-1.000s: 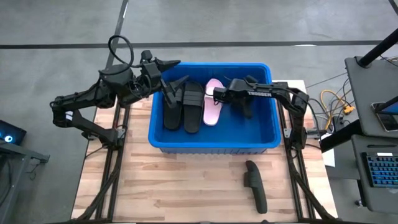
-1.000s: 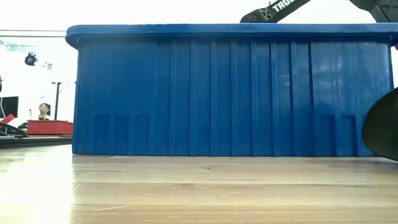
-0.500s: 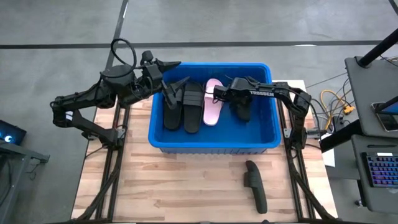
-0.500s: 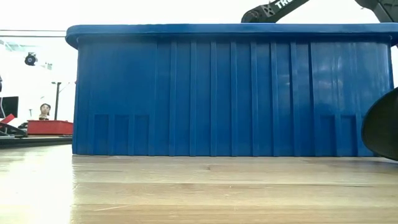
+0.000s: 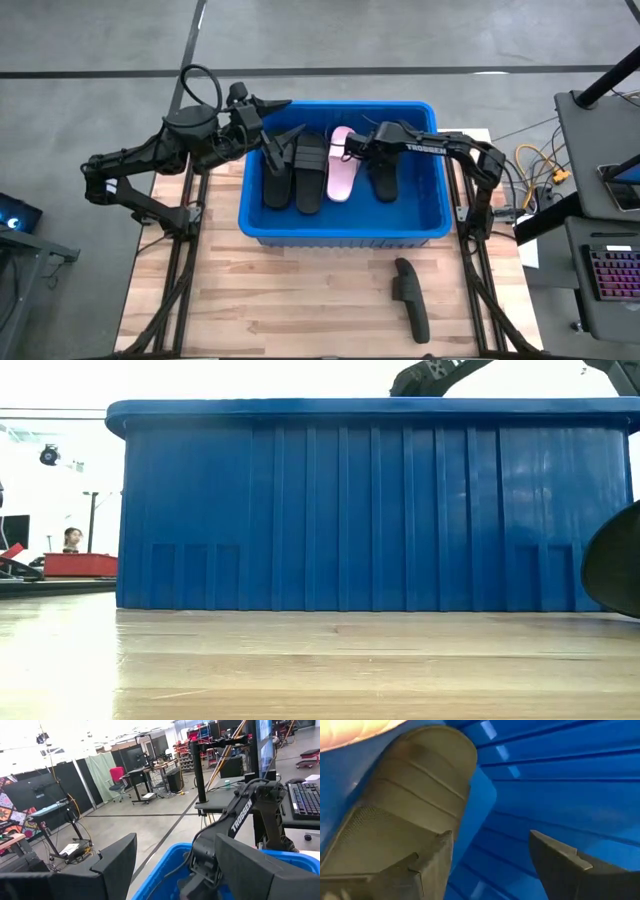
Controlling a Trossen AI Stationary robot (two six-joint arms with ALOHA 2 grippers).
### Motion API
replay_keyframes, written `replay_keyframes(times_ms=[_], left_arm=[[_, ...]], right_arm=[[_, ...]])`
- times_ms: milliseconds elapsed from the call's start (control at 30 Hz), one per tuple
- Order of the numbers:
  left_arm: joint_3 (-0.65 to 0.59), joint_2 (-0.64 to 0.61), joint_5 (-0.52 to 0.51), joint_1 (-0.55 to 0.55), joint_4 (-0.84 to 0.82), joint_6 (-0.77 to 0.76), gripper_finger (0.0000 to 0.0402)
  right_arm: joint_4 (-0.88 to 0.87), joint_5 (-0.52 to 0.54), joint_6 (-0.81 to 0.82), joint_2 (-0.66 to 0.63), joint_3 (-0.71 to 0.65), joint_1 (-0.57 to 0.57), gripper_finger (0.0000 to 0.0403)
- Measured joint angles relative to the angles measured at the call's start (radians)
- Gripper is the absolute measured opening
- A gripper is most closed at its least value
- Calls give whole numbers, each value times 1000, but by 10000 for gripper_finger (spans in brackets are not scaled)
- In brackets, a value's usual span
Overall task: Pick and place slides into bin
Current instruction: Put the black slides into the blue bin
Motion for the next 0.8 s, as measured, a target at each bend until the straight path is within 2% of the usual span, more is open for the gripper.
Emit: replay_keyframes(times_ms=[167, 333, 567, 800], left_arm=[[0, 0, 0, 0, -1, 0, 251], [-3, 0, -2, 0, -8, 0, 251], [-3, 8, -3, 0, -7, 0, 251], [-4, 31, -3, 0, -2, -5, 251]], right_arm=[[25, 26, -57, -110, 14, 0, 241], [39, -20, -44, -322, 17, 36, 230], [186, -56, -41, -637, 17, 157, 228], [198, -74, 27, -802, 17, 340, 226]])
